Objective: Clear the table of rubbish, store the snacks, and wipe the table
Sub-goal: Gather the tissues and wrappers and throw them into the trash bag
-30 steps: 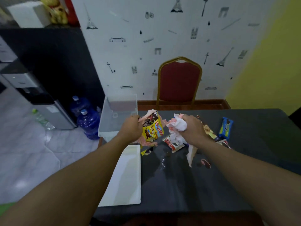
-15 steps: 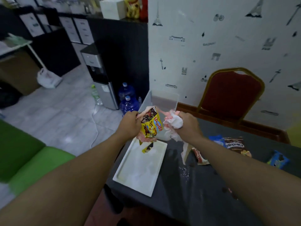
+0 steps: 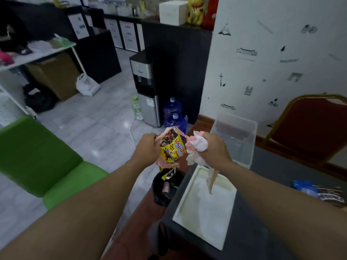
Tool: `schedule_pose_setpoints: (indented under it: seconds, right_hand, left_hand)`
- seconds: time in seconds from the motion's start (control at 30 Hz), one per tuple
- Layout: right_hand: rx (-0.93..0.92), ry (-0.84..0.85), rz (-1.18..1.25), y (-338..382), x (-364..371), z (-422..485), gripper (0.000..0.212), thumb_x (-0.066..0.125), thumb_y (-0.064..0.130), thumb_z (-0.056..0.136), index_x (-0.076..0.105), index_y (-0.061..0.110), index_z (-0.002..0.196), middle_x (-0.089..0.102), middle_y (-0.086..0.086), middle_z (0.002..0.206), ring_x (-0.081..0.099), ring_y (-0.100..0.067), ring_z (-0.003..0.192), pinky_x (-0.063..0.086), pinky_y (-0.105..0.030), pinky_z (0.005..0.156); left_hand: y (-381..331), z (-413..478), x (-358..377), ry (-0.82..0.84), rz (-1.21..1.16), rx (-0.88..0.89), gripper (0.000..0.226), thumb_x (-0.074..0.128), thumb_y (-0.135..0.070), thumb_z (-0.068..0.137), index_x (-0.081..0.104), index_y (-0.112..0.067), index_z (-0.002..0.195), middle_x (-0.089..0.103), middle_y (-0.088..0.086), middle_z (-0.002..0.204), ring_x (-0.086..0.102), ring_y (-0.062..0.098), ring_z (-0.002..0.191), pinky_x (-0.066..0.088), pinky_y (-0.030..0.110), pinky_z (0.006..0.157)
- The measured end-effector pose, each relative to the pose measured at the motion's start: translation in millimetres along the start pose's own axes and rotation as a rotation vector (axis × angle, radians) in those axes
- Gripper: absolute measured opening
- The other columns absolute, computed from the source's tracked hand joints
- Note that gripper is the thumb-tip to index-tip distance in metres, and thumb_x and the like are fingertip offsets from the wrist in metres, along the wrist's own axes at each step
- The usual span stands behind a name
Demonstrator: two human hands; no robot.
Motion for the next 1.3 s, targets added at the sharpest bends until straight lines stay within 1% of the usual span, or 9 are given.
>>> schedule_pose_setpoints:
  seconds: [0.1,0.2,0.4,0.5,0.67,0.8,0.93,1.07,1.3]
  right_hand:
    - [0.048,0.007,-0.041,15,30,16,0.046,0.078,0.049,0.081,0.067,0.02,0.115,0.068,-0.002,0.101,0.062,-0.021,0.086,0.041,-0.027,0.07]
    - [0.066,0.007,-0.057,28,53,26,0.046,0.08,0.042,0.081,0.067,0.016,0.117,0.067,-0.007,0.103,0.061,-0.023,0.089,0.039,-0.027,0.072]
    - [0.132,0.025,-0.07,34,93,47,0.047,0.076,0.05,0.082,0.067,0.022,0.118,0.068,-0.007,0.102,0.064,-0.025,0.09,0.053,-0.035,0.077]
    - [0.153,0.05,-0.056,29,110,60,0.046,0.076,0.048,0.083,0.066,0.024,0.121,0.067,-0.007,0.101,0.064,-0.026,0.092,0.052,-0.035,0.078]
    - [0.175,0.089,-0.006,10,141,85,0.048,0.078,0.046,0.08,0.066,0.026,0.122,0.065,-0.008,0.099,0.064,-0.03,0.093,0.054,-0.042,0.081]
    - [0.21,0.118,-0.012,-9,166,103,0.049,0.08,0.042,0.079,0.067,0.02,0.121,0.065,-0.011,0.098,0.063,-0.032,0.093,0.053,-0.041,0.08]
    - [0.281,0.146,-0.009,-32,194,115,0.046,0.078,0.038,0.082,0.066,0.02,0.123,0.063,-0.009,0.1,0.06,-0.026,0.093,0.041,-0.029,0.074]
    - [0.388,0.172,-0.034,-58,231,122,0.042,0.08,0.036,0.08,0.067,0.017,0.116,0.063,-0.01,0.101,0.06,-0.029,0.094,0.043,-0.031,0.074]
    - [0.622,0.211,-0.058,-118,306,118,0.042,0.078,0.026,0.084,0.064,0.014,0.122,0.043,-0.002,0.099,0.055,-0.029,0.1,0.035,-0.025,0.08]
  left_hand:
    - [30,11,-17,0.014,0.005,-0.013,0.02,0.044,-0.009,0.093,0.055,-0.004,0.077,0.054,0.014,0.076,0.044,0.019,0.061,0.024,0.028,0.05]
    - [57,21,-26,0.035,0.006,-0.03,0.021,0.044,-0.009,0.093,0.052,-0.008,0.074,0.05,0.011,0.074,0.044,0.02,0.06,0.024,0.028,0.049]
    - [102,40,-17,0.081,0.038,-0.104,0.015,0.045,-0.012,0.094,0.052,-0.008,0.081,0.052,0.014,0.083,0.047,0.027,0.07,0.028,0.031,0.054]
    - [117,52,-7,0.103,0.05,-0.126,0.013,0.046,-0.012,0.093,0.053,-0.008,0.083,0.052,0.015,0.085,0.049,0.029,0.073,0.032,0.033,0.061]
    - [139,73,10,0.138,0.102,-0.16,0.013,0.049,-0.015,0.093,0.052,-0.008,0.083,0.054,0.016,0.084,0.052,0.033,0.074,0.035,0.034,0.062]
    - [155,97,29,0.173,0.121,-0.206,0.016,0.049,-0.016,0.093,0.057,-0.002,0.089,0.058,0.02,0.088,0.057,0.038,0.08,0.038,0.035,0.064]
    - [174,113,56,0.229,0.101,-0.26,0.018,0.05,-0.013,0.093,0.058,0.001,0.1,0.057,0.021,0.097,0.055,0.035,0.086,0.039,0.036,0.067]
    - [202,127,92,0.324,0.116,-0.319,0.016,0.049,-0.012,0.091,0.056,0.001,0.096,0.058,0.021,0.097,0.05,0.028,0.079,0.036,0.034,0.065]
    - [267,149,174,0.48,0.092,-0.416,0.02,0.049,-0.014,0.091,0.059,0.001,0.099,0.062,0.019,0.099,0.059,0.033,0.085,0.041,0.034,0.066]
Point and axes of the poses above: each hand's wrist, its own z-axis towards the middle knuckle, its own x-axis out of the palm, y = z × x, the point moved 4 cm from there along z, towards the middle knuckle
